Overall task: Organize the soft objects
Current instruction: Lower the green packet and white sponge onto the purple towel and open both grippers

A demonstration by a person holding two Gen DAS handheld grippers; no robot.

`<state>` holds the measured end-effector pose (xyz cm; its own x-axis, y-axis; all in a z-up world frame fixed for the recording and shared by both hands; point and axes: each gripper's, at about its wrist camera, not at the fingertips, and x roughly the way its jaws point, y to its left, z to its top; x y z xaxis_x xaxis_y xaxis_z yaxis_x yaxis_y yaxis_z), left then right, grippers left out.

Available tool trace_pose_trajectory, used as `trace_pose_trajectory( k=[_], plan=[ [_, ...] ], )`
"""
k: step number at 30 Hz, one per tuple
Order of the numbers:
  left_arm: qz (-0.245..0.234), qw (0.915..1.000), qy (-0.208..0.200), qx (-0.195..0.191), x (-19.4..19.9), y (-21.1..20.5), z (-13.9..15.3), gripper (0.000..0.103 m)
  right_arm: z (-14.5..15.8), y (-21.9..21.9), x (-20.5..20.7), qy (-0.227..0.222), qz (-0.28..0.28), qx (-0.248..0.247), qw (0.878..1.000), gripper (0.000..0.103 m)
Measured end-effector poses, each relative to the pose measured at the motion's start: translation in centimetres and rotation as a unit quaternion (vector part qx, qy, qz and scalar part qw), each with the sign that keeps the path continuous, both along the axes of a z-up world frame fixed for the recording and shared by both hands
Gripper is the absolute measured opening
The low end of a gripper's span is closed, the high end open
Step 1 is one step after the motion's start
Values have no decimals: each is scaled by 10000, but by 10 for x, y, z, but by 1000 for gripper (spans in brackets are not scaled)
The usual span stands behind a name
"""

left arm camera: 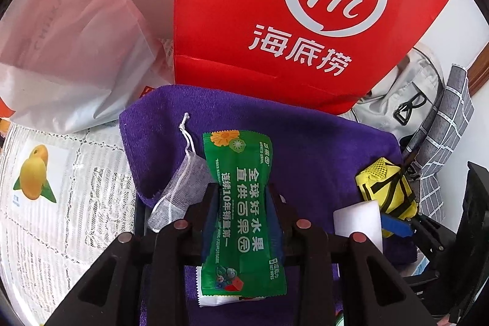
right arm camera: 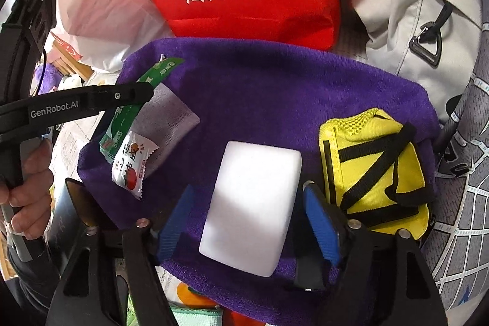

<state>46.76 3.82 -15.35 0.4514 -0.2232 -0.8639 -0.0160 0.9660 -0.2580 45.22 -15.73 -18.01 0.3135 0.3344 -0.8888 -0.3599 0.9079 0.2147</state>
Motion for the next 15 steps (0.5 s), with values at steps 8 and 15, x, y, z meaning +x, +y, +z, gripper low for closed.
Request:
trace_pose_trajectory(
  k=[8,15],
  plan=[
    [57,9999,-83,-41,-5,2,11,46,20,-8,-5,-313,-175,159,9992,74],
    [13,9997,-243,-56,-17,-3,31,46,47,-11,-21,-727,-217,246,9968,74]
  ],
)
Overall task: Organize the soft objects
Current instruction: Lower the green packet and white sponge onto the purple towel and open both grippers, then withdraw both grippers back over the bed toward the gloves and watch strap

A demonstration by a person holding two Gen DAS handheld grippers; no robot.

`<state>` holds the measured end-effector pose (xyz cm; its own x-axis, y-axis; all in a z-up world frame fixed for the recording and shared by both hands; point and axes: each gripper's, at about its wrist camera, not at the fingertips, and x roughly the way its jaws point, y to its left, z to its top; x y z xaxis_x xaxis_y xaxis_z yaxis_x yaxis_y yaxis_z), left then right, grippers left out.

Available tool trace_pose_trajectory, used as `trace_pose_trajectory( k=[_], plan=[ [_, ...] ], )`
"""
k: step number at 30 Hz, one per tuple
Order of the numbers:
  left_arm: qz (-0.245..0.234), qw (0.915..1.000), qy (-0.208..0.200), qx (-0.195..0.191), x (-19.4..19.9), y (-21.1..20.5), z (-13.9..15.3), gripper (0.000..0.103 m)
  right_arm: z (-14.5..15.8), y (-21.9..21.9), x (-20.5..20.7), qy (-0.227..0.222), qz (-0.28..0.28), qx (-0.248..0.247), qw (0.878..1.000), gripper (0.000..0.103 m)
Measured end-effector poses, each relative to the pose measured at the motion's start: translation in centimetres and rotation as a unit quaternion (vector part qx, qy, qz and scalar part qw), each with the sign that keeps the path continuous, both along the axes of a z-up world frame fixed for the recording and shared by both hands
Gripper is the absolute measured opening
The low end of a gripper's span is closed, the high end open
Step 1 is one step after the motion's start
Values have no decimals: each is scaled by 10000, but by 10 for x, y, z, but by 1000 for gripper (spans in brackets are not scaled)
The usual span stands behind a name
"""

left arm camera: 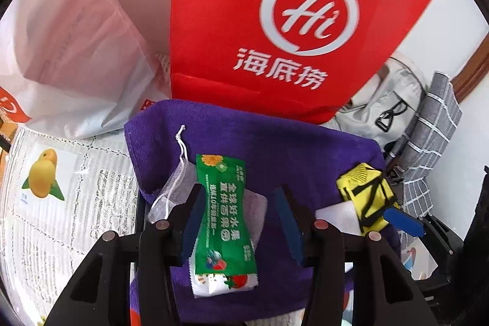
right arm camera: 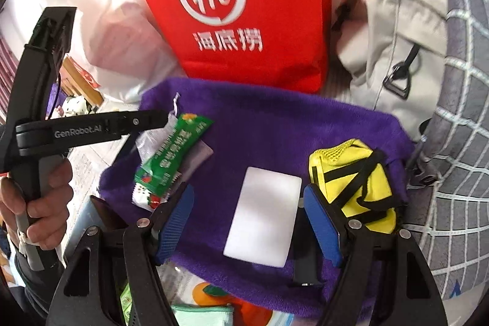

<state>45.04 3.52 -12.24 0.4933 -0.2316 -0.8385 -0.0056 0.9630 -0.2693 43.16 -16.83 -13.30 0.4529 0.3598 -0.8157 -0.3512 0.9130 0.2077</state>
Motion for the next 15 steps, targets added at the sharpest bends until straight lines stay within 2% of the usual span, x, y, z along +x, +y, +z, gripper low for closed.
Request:
trace_pose_trajectory(
  k=[6,7,8,12,14,15],
  plan=[
    [51,9997,-219,-29,-27,0,27,46,25,-5,-32,-340,-107,107,9993,72],
    [56,9996,-291,-34,-35,0,33,46,27,-6,-40,-343,-91,115,9993,68],
    [41,9994,-344,-35,-40,0,37,46,28,-7,-47,-335,-56,101,9994,64],
    [-42,9990,-447,-31,-67,-4,49,46,24,-14,-83,-347,-21,-91,9994,60],
    [-65,9988,-475,-39,-79,-6,52,47,18,-17,-101,-259,2,-151,9996,52],
    [-68,9988,-475,-28,-86,-6,54,47,13,-19,-112,-183,-5,-139,9997,52]
  ],
)
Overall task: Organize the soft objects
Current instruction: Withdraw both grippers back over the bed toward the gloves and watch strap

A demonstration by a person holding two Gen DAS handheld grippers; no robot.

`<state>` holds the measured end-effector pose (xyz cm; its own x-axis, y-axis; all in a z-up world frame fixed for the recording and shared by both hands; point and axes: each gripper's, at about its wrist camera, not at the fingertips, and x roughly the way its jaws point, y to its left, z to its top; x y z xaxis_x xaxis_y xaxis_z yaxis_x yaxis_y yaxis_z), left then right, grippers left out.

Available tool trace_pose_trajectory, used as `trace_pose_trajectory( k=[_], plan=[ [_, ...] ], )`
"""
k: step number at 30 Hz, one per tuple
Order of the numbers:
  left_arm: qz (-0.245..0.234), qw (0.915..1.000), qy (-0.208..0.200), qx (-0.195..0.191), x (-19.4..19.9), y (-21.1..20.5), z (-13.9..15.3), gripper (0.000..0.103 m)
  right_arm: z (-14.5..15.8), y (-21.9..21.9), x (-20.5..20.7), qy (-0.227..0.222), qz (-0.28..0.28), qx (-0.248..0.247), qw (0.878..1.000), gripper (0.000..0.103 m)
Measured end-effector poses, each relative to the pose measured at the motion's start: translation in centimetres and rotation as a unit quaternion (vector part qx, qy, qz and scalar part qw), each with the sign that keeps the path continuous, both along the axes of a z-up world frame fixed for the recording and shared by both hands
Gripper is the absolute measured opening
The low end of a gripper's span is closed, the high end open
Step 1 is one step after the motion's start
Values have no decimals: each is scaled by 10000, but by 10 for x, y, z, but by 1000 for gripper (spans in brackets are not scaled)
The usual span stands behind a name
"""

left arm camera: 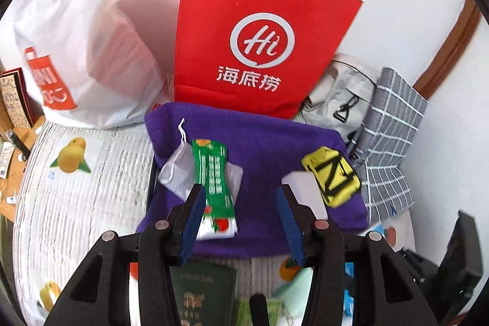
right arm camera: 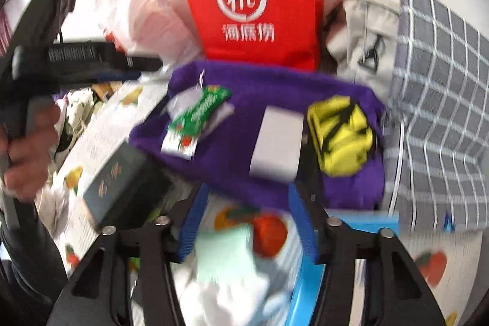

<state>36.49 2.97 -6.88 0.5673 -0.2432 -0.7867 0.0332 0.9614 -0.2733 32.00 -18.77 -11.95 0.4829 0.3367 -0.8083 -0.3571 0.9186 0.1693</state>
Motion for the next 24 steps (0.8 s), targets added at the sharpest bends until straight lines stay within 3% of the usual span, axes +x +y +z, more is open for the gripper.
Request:
trace_pose_trajectory(
  k=[5,14,19,21,22,23,24],
  plan=[
    [6,10000,26,-33,-33,1,2,47,-16,0,-40,230,97,113,9996,52],
    [-40,9998,81,168,-100,2,-16,48,-53,11,-92,470,-69,-204,9987,54],
    [-92,9995,272,139,-133,3,-35,48,-67,27,-107,111,-53,-836,9964,53],
    [-89,9993,327,147,-144,2,-40,48,-71,33,-112,31,-14,-1094,9940,42],
    [-97,9992,347,149,-147,1,-42,48,-71,34,-114,46,-6,-1099,9939,20],
    [-107,9992,372,140,-153,1,-45,48,-72,32,-116,232,39,-798,9965,9],
    [-116,9991,393,130,-157,0,-48,48,-70,29,-116,337,27,-532,9980,9]
  ],
)
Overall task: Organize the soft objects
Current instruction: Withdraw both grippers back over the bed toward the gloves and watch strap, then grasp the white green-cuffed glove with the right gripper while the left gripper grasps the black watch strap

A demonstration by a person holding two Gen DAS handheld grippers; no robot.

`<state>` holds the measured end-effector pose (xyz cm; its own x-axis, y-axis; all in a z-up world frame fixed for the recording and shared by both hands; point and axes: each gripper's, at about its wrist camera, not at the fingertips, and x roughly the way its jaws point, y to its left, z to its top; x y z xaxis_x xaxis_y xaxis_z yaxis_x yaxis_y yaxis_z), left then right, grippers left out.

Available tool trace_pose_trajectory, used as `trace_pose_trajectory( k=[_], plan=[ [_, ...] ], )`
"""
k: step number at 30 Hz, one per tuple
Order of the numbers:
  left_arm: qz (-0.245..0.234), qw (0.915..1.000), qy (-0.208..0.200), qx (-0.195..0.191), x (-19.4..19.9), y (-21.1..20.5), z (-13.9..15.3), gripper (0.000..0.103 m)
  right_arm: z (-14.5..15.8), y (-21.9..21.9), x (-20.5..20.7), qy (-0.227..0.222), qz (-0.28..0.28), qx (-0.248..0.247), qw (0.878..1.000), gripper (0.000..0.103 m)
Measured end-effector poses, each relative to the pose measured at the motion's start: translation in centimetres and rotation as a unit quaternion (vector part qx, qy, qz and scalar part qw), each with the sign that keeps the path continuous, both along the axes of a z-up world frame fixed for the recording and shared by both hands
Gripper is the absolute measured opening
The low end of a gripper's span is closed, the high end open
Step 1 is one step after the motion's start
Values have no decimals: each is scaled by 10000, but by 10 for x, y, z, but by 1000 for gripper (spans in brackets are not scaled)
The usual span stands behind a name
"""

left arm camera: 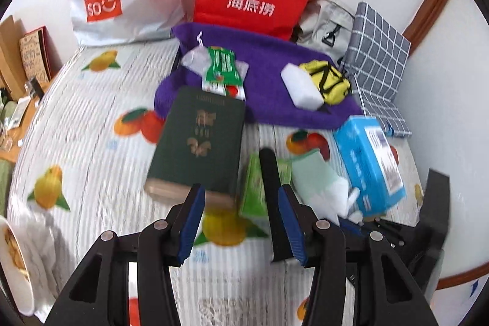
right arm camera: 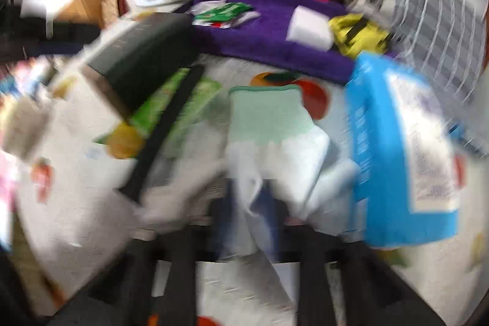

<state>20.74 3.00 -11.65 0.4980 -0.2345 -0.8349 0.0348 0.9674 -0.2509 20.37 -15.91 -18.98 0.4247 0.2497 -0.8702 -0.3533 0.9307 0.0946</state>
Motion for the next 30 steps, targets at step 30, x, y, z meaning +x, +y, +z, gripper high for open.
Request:
trace_pose_trajectory(
  k=[30],
  plan=[
    [-68,9989,400,244,-28,-68,-53,48,48,-91,-121,-705,-758,1148,9880,8]
  ],
)
